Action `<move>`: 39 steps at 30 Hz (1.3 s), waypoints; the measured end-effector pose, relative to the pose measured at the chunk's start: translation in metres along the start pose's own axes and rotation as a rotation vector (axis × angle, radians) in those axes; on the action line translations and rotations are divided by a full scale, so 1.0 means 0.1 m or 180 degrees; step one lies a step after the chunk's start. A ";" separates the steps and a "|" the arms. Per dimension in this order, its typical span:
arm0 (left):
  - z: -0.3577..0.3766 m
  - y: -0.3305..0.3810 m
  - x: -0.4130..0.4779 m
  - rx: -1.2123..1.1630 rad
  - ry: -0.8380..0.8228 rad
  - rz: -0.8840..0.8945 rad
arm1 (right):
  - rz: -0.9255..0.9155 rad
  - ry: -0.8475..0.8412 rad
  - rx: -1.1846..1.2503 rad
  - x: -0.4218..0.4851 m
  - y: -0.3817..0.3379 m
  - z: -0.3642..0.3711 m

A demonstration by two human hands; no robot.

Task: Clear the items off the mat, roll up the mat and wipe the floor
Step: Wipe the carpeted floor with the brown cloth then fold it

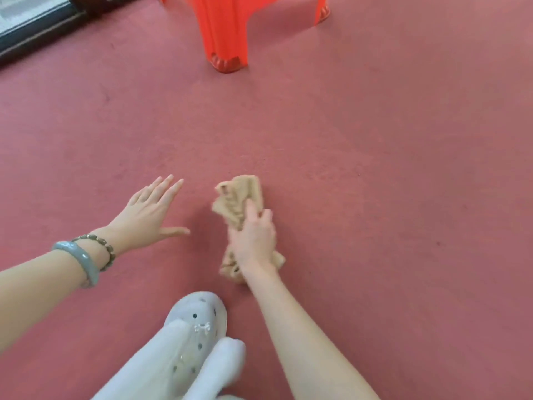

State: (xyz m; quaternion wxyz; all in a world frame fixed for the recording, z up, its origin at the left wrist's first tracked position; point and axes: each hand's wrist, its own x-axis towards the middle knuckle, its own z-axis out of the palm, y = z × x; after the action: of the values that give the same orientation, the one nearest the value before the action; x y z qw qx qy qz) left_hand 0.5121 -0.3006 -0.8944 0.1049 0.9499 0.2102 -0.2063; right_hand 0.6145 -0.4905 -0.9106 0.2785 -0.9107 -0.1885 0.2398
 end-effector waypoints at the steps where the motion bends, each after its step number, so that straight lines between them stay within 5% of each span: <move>1: 0.03 -0.04 0.03 -0.0128 0.0003 -0.0082 | -0.0303 -0.0254 -0.0023 -0.02 -0.15 0.10; 5: 0.01 -0.15 0.18 -0.0338 -0.0048 -0.0234 | -0.0718 -0.0499 -0.0133 0.17 -0.10 -0.02; 15: -0.26 0.45 1.08 -0.0750 0.0093 0.0322 | 0.1464 0.1382 -0.0233 0.48 1.81 -1.89; 20: -0.24 0.83 1.57 -0.0334 0.0315 0.0788 | 0.1994 0.1872 0.0004 0.62 1.85 -1.99; 25: -0.27 0.86 1.89 -0.0087 0.0109 0.0698 | 0.1602 0.1570 0.0050 1.26 1.06 -1.50; 31: -0.16 0.76 1.99 -0.0395 0.0050 0.0614 | 0.0337 0.0770 -0.0492 1.87 0.06 -0.86; 39: -0.17 0.78 1.99 -0.0477 0.0040 0.0561 | 0.0606 0.0705 -0.0359 1.89 0.51 -1.35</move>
State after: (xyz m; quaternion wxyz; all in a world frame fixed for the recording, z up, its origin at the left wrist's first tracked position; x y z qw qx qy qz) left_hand 0.7169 -0.2940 -0.9570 0.1920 0.9554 0.1415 -0.1740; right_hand 0.8525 -0.4960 -0.9056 0.2221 -0.9595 -0.0826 0.1522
